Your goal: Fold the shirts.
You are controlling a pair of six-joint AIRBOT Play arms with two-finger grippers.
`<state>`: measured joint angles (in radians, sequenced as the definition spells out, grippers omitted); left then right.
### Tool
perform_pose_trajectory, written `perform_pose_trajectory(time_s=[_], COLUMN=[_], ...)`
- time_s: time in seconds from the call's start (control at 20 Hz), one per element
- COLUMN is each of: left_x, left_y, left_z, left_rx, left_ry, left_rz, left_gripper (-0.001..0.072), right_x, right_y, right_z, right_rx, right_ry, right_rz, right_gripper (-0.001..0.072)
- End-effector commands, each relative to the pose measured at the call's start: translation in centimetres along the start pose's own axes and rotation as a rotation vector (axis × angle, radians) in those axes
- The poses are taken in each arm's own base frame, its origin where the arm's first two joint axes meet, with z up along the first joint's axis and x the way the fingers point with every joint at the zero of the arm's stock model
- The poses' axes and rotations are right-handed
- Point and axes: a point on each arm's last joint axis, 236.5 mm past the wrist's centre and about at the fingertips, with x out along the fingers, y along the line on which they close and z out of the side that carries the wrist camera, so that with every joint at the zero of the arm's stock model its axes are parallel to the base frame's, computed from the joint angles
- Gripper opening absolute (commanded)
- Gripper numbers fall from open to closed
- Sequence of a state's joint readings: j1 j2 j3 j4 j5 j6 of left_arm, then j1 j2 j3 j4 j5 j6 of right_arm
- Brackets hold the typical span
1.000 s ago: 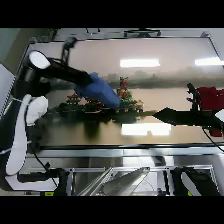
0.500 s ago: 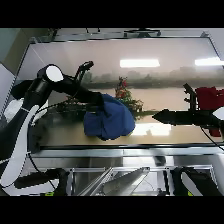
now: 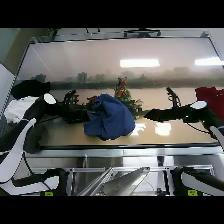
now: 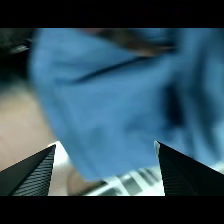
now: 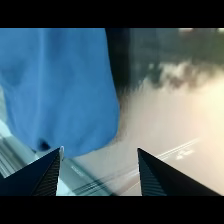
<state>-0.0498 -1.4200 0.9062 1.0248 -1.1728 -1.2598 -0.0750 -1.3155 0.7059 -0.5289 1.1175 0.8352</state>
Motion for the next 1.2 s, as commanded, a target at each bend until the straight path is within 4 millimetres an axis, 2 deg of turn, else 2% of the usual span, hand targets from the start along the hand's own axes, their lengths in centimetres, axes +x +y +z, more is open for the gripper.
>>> perform_pose_trajectory(time_s=[0.0,0.15,0.2,0.25,0.3,0.4,0.45,0.5,0.55,0.6,0.75,0.8,0.85,0.9,0.95,1.0,1.15], left_x=[2.7,4.0,4.2,4.1,3.7,2.4,1.5,0.5,-0.4,-1.4,-4.5,-5.4,-6.1,-6.4,-6.4,-6.4,-6.2], left_y=[2.5,-0.5,-1.2,-1.7,-2.2,-3.4,-4.2,-4.9,-5.5,-6.2,-7.8,-8.2,-8.5,-8.7,-8.7,-8.4,-7.4], left_z=[-0.8,0.4,0.9,1.0,1.1,1.4,1.7,2.2,2.8,3.5,5.3,5.8,6.0,5.9,5.6,5.4,4.9], left_rx=[-0.046,-0.042,-0.049,-0.048,-0.029,0.028,0.055,0.079,0.091,0.098,0.128,0.140,0.154,0.160,0.158,0.148,0.119], left_ry=[0.011,-0.016,-0.028,-0.031,-0.023,-0.003,0.002,0.003,0.001,-0.004,-0.045,-0.072,-0.089,-0.098,-0.101,-0.100,-0.095], left_rz=[-0.010,-0.177,-0.218,-0.240,-0.255,-0.289,-0.307,-0.321,-0.331,-0.339,-0.339,-0.333,-0.330,-0.327,-0.325,-0.326,-0.330], left_gripper=[0.0716,0.0703,0.0647,0.0541,0.0392,0.0103,-0.0003,-0.0002,-0.0002,-0.0003,-0.0003,-0.0003,-0.0003,-0.0003,-0.0003,-0.0002,-0.0002], right_x=[4.5,7.5,8.1,8.4,8.5,8.4,8.3,8.2,8.1,8.0,7.6,7.4,7.3,7.0,6.8,6.8,8.4], right_y=[-0.8,0.3,0.6,0.8,1.0,1.5,1.9,2.4,2.9,3.6,4.6,4.4,3.7,2.9,2.1,1.6,1.7], right_z=[-0.4,-1.1,-1.3,-1.4,-1.3,-0.9,-0.8,-0.5,-0.1,0.4,1.4,1.6,1.8,1.9,2.0,1.9,0.6], right_rx=[-0.016,-0.054,-0.062,-0.069,-0.073,-0.085,-0.092,-0.095,-0.093,-0.093,-0.119,-0.116,-0.119,-0.125,-0.129,-0.123,-0.079], right_ry=[0.069,0.144,0.160,0.169,0.168,0.165,0.170,0.168,0.159,0.150,0.134,0.127,0.120,0.120,0.122,0.124,0.174], right_rz=[0.019,0.031,0.035,0.038,0.042,0.052,0.063,0.076,0.094,0.115,0.129,0.125,0.105,0.081,0.060,0.048,0.054], right_gripper=[0.0521,0.0520,0.0520,0.0487,0.0374,0.0334,0.0181,0.0099,0.0075,0.0020,0.0021,0.0043,0.0279,0.0549,0.0580,0.0580,0.0580])
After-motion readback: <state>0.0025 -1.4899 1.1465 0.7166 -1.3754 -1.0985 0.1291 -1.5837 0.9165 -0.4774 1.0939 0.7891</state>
